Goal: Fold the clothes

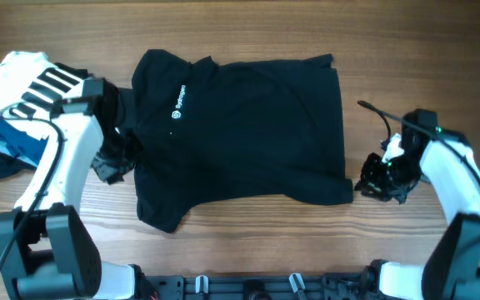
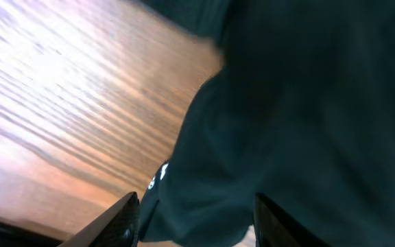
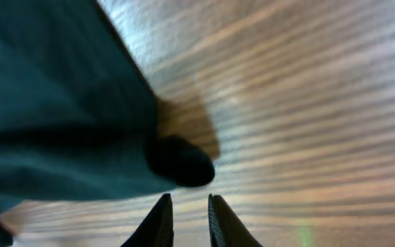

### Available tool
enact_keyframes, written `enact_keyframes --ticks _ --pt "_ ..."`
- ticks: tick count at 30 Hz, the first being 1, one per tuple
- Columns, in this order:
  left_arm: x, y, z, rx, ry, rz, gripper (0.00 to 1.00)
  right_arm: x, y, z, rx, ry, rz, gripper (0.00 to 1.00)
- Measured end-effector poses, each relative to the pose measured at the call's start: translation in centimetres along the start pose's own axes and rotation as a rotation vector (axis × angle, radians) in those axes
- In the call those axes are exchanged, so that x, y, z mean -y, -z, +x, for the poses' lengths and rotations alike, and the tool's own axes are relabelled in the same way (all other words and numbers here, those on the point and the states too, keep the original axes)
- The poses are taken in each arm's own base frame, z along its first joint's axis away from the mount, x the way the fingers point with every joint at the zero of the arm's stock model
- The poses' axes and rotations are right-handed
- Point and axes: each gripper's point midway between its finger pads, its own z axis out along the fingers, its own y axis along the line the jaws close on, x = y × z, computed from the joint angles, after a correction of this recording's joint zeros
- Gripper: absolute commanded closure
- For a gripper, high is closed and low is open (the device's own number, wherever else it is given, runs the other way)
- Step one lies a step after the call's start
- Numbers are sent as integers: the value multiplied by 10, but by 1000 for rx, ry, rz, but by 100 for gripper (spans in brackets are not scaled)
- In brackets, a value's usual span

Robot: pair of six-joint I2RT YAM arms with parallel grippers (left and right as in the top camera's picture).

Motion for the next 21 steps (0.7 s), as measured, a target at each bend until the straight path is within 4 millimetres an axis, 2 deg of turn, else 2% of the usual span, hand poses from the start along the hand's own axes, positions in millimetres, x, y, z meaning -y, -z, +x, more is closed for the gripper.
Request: enact_keyframes --ticks 4,8,10,11,13,14,16,19,21 --pt "-9 -32 26 -65 4 12 48 0 -4 9 25 2 -30 74" --pt "-4 -50 38 -71 2 79 49 -17 -34 21 16 54 -118 67" --pt "-5 -58 46 -96 4 94 57 -27 -41 19 39 89 -140 69" --pt "-5 -61 50 -112 6 101 72 -33 -44 17 55 116 -151 75" --pt "-1 -60 54 -131 5 123 91 -44 -46 13 83 147 -166 96" --pt "0 -60 58 -148 3 131 96 -47 -47 12 93 146 -167 96" --pt "-2 -58 69 -199 13 130 96 -45 -49 9 108 97 -146 96" --pt "-6 -56 76 -229 15 115 96 -40 -49 7 115 59 -121 96" --pt "-5 -42 73 -230 -5 102 96 -23 -38 16 83 -16 -29 96"
